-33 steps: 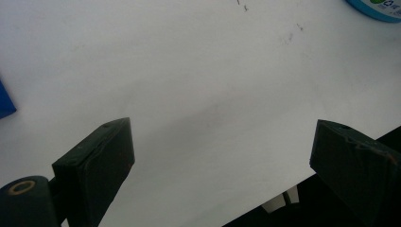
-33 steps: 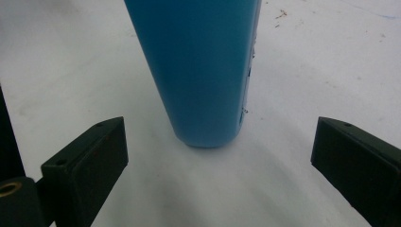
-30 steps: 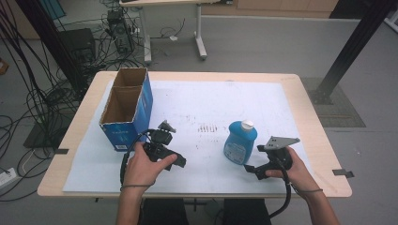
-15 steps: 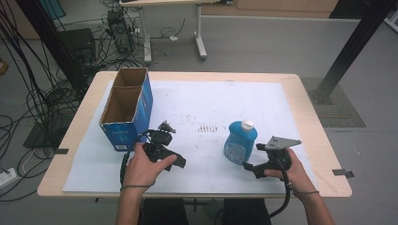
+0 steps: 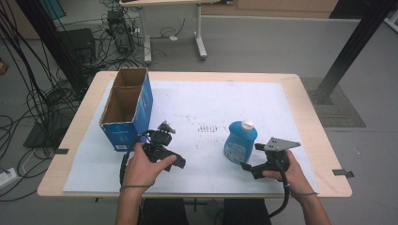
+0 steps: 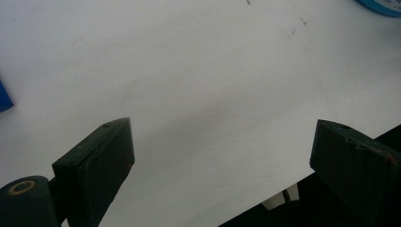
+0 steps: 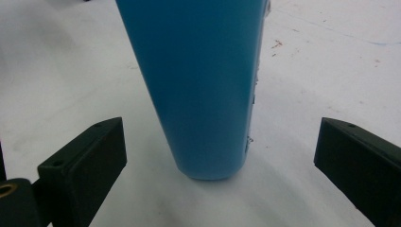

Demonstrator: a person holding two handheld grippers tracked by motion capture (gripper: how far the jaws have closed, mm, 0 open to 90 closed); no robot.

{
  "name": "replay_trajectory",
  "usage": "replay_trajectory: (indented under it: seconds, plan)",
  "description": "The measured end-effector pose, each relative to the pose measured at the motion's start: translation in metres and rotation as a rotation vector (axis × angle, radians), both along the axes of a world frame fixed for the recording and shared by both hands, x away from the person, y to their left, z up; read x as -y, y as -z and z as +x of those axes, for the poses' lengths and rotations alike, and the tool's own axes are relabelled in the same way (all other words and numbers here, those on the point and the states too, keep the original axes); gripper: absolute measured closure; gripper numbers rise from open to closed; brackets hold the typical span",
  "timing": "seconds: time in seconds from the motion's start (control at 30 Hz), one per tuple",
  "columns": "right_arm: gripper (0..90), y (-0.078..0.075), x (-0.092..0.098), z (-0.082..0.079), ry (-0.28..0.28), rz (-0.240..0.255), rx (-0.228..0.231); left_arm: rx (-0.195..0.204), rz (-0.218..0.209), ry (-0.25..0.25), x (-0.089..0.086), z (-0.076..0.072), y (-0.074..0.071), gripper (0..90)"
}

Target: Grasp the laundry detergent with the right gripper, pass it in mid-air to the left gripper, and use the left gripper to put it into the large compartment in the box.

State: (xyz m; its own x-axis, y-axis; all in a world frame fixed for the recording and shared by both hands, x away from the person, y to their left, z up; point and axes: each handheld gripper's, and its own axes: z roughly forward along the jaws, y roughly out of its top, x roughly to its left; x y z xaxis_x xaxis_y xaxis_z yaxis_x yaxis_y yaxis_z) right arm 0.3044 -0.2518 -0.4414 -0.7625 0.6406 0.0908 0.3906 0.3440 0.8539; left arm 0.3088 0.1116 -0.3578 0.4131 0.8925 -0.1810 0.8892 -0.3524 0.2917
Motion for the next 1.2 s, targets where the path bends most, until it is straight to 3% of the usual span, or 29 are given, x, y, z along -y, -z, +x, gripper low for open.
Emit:
replay_trajectory:
  seconds: [0.4, 1.2]
  plan:
    - [2.5, 0.003, -0.007, 0.001, -0.006, 0.040, 0.046, 0.002, 0.003, -0.008, 0.000, -0.001, 0.000, 7.2]
    - [2.6, 0.008, -0.014, 0.004, -0.008, 0.093, 0.090, 0.004, 0.001, -0.010, 0.001, -0.001, -0.001, 7.2]
